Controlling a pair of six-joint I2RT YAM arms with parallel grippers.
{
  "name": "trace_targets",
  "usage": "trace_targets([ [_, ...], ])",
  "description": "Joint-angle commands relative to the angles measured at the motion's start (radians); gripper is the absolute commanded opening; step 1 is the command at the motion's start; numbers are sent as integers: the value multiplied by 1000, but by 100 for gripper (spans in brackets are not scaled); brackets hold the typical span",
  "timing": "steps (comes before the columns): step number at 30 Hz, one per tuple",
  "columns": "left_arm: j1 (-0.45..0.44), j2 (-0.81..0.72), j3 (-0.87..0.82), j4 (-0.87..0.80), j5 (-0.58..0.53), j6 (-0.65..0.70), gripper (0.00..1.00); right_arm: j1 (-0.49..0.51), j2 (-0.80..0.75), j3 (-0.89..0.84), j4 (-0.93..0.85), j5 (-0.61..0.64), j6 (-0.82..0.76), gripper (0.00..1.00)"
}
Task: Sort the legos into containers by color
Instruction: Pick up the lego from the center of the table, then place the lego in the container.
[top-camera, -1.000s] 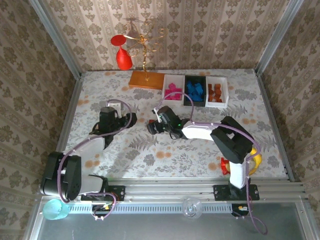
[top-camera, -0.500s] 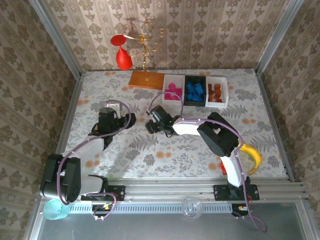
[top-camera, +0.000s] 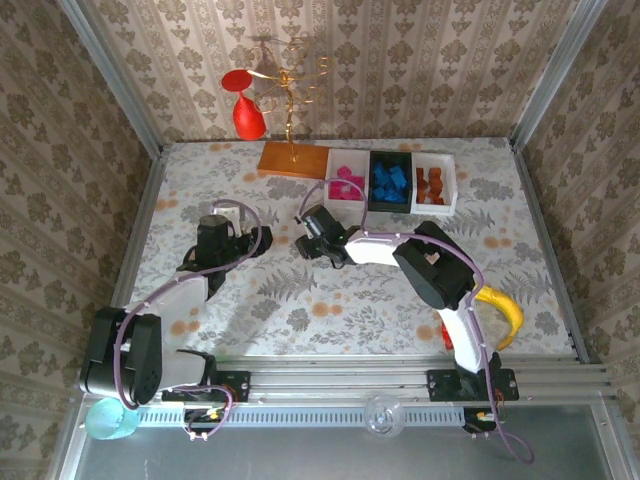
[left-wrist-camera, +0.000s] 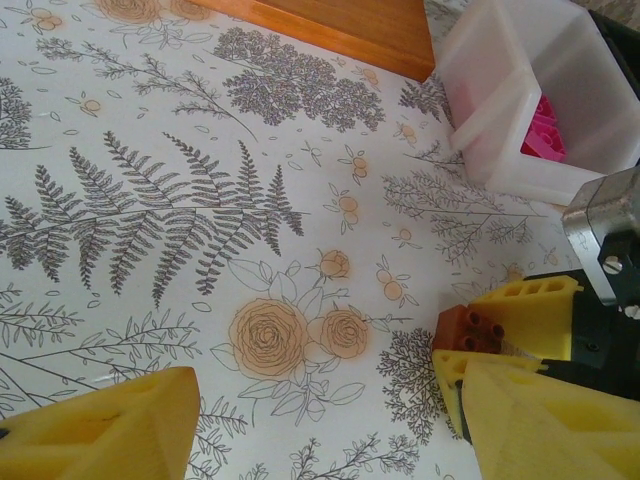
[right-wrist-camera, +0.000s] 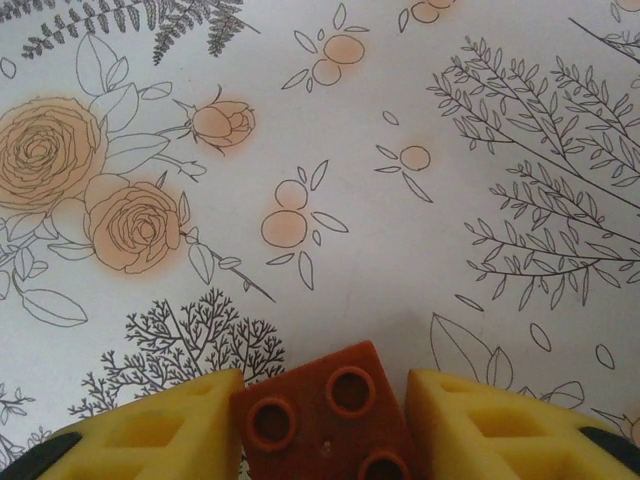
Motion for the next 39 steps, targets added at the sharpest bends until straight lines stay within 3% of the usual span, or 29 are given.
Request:
trace_targets([
  [1, 6, 7, 4, 25, 37, -24, 71, -3, -6, -7, -12, -32, -4, 44],
  [11, -91, 45, 35, 127, 117, -30, 71, -77, -257, -250, 111, -66, 72, 39],
  [23, -322, 262, 232, 250, 141, -39, 72, -354, -585, -528, 163, -134, 171, 37],
  [30, -403, 398, 360, 260, 152, 1, 72, -512, -680, -528, 123, -128, 183, 37],
  [39, -447, 475, 522, 126, 127, 93, 74, -672, -625, -427, 83, -140, 225, 36],
])
